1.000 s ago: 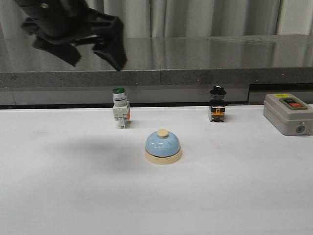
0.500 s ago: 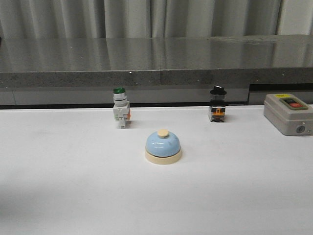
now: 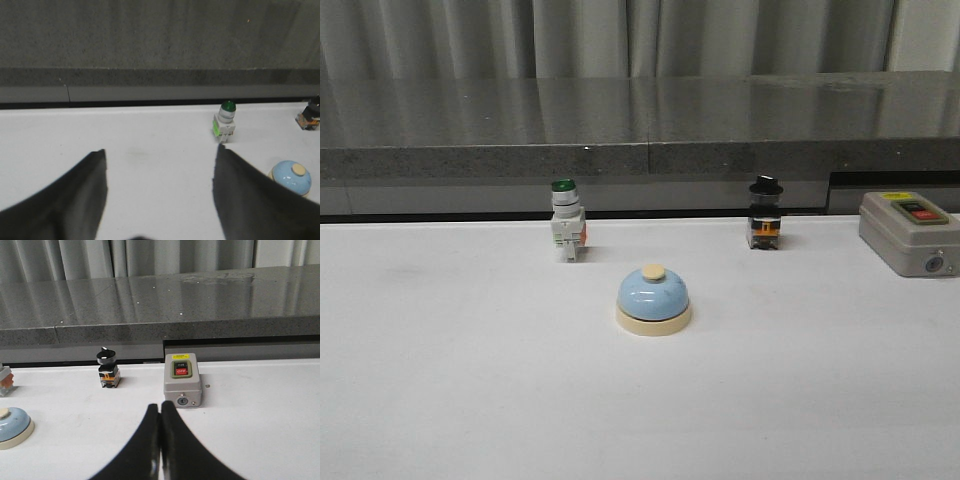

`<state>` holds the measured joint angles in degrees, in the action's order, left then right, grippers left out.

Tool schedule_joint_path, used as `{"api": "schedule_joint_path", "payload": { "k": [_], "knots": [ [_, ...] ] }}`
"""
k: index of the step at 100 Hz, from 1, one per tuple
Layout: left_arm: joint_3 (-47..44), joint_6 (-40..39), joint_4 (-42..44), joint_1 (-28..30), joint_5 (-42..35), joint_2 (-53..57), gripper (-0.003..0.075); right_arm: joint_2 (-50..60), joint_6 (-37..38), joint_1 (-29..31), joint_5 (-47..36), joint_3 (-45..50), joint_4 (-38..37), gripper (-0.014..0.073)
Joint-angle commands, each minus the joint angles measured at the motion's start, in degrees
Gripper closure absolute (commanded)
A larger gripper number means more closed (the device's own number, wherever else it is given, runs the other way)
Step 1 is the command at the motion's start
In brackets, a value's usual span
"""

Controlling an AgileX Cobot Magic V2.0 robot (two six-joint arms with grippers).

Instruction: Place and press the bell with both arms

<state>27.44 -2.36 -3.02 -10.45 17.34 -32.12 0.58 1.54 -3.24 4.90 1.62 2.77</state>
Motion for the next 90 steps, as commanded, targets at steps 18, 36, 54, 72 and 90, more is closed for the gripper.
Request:
{"api": "schedule_joint_path", "payload": {
  "k": [18, 36, 54, 72, 90],
  "knots": [
    [1.5, -0.6, -0.6, 0.0, -4.2, 2.4, 0.074, 1.0, -0.1, 0.4, -4.9, -0.9, -0.6, 0.0654],
    [1.5, -0.6, -0.6, 0.0, -4.2, 2.4, 0.0739, 1.0, -0.1, 0.4, -4.9, -0.9, -0.6, 0.0654],
    [1.5, -0.6, -0.6, 0.0, -4.2, 2.4, 0.0739, 1.0, -0.1, 0.4, -4.9, -0.9, -0.6, 0.0654],
    [1.5, -0.6, -0.6, 0.0, -4.2, 2.4, 0.0739, 1.0, -0.1, 0.4, -4.9, -0.9, -0.6, 0.0654],
    [1.4, -0.6, 0.5, 0.0, -4.4, 2.4, 0.0739, 1.0, -0.1, 0.4, -4.9, -0.9, -0.6, 0.0654]
  ]
}}
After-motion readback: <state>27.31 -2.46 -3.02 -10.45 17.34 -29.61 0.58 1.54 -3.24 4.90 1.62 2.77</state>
